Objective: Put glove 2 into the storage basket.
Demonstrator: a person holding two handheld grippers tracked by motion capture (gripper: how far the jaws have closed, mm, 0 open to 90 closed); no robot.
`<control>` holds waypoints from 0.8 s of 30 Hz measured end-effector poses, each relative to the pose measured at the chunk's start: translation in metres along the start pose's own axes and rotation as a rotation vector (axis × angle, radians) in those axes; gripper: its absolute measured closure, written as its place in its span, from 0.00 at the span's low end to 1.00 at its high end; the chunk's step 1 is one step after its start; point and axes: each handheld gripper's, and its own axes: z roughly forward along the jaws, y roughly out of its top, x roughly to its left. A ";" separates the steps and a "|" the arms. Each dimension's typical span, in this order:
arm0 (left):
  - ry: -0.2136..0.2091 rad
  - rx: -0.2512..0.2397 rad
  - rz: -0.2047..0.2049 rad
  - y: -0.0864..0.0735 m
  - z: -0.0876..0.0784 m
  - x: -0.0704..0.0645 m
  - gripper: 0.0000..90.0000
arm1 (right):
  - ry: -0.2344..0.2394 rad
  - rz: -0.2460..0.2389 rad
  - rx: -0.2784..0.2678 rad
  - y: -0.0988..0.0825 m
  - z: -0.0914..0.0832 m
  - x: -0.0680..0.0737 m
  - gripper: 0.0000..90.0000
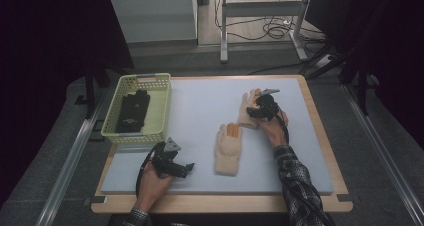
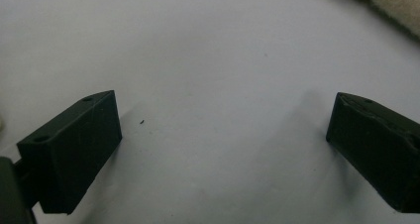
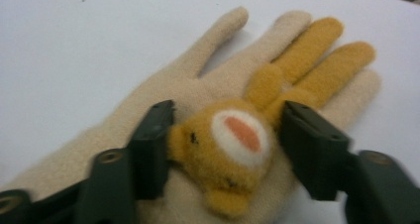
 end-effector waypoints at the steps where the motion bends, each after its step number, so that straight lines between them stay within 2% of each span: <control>1: 0.000 0.000 0.000 0.000 0.000 0.000 0.01 | 0.006 0.009 -0.002 0.000 -0.001 -0.001 0.59; 5: 0.000 0.000 0.000 0.000 0.000 0.000 0.01 | 0.009 0.024 0.009 0.000 -0.004 -0.003 0.66; 10: 0.000 0.000 0.000 0.000 0.000 0.000 0.01 | 0.028 0.039 0.006 0.001 -0.009 -0.006 0.68; 15: 0.000 0.000 0.001 0.000 0.000 0.000 0.01 | 0.045 0.055 -0.015 0.004 -0.022 -0.011 0.67; 24: 0.001 0.000 0.000 0.000 0.000 0.000 0.01 | 0.089 0.058 -0.067 0.011 -0.057 -0.014 0.67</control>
